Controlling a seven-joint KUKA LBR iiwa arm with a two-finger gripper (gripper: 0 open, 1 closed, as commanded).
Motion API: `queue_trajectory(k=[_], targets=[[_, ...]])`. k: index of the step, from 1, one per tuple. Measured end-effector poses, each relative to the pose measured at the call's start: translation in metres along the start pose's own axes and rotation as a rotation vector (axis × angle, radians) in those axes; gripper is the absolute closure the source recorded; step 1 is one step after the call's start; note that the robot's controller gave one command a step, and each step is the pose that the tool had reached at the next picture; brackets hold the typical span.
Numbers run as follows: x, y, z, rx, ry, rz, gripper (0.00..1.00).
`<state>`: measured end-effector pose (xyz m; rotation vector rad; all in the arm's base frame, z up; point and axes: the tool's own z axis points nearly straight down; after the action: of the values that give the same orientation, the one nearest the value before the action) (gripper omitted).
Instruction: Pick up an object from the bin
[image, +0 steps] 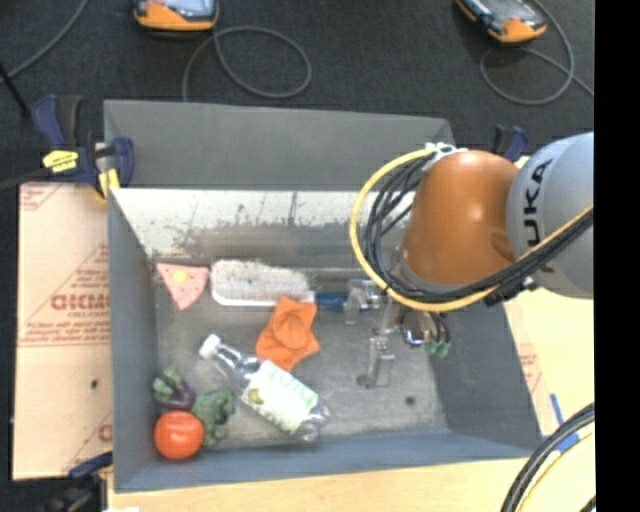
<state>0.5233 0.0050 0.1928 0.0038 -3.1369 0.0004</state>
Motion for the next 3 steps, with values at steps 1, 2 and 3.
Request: queue_trajectory(k=[1, 2, 3], targets=[[-0.001, 0.0, -0.004, 0.0, -0.006, 0.0, 0.0], [-0.029, 0.023, 0.036, 0.0, -0.016, 0.012, 0.0], [-0.033, 0.026, 0.079, 0.001, -0.007, -0.132, 0.0]])
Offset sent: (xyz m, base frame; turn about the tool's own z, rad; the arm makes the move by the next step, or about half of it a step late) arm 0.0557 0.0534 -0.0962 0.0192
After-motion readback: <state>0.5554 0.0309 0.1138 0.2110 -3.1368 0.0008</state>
